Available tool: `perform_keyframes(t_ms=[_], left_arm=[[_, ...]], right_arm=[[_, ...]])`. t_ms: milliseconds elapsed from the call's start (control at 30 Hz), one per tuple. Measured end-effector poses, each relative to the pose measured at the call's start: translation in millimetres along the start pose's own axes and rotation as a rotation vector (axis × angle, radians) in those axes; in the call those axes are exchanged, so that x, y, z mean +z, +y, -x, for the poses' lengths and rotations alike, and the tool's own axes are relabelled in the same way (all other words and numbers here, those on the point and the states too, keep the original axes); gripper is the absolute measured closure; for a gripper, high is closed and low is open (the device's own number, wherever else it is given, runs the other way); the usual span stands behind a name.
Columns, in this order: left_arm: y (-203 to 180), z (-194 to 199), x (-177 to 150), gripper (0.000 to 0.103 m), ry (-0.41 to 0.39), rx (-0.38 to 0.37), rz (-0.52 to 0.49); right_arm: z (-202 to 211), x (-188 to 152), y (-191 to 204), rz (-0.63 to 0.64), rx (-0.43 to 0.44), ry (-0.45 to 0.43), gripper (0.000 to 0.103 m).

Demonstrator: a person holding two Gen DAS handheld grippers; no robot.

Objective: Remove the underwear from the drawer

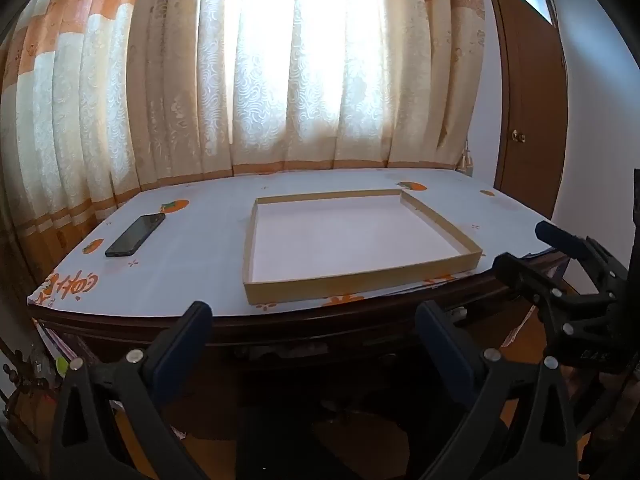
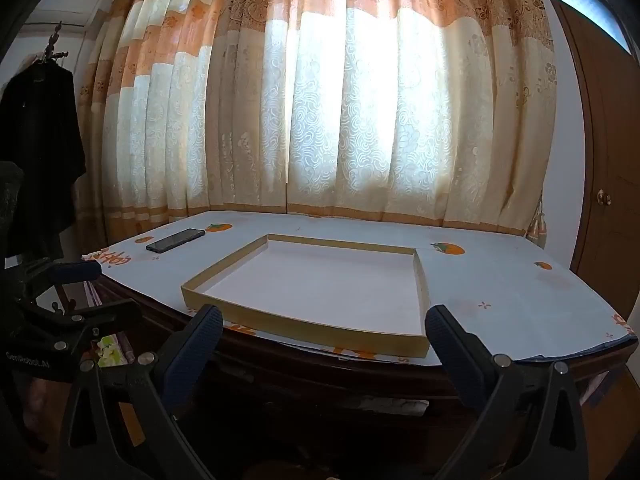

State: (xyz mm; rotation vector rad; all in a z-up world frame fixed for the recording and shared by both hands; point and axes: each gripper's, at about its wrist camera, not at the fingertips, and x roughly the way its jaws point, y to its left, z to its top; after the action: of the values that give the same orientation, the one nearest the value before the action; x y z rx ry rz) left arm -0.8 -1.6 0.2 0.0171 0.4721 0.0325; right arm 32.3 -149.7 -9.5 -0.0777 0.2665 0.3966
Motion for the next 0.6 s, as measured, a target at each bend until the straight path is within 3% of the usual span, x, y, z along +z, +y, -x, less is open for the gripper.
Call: perform_keyframes(t_ms=[600], left_arm=[[-1.2,-0.7,0.1,0.000,0.005,-0.014,0.013]], right_arm=[[-2.6,-3.8,1.2,-0.010,0.016,0.013,0.001]])
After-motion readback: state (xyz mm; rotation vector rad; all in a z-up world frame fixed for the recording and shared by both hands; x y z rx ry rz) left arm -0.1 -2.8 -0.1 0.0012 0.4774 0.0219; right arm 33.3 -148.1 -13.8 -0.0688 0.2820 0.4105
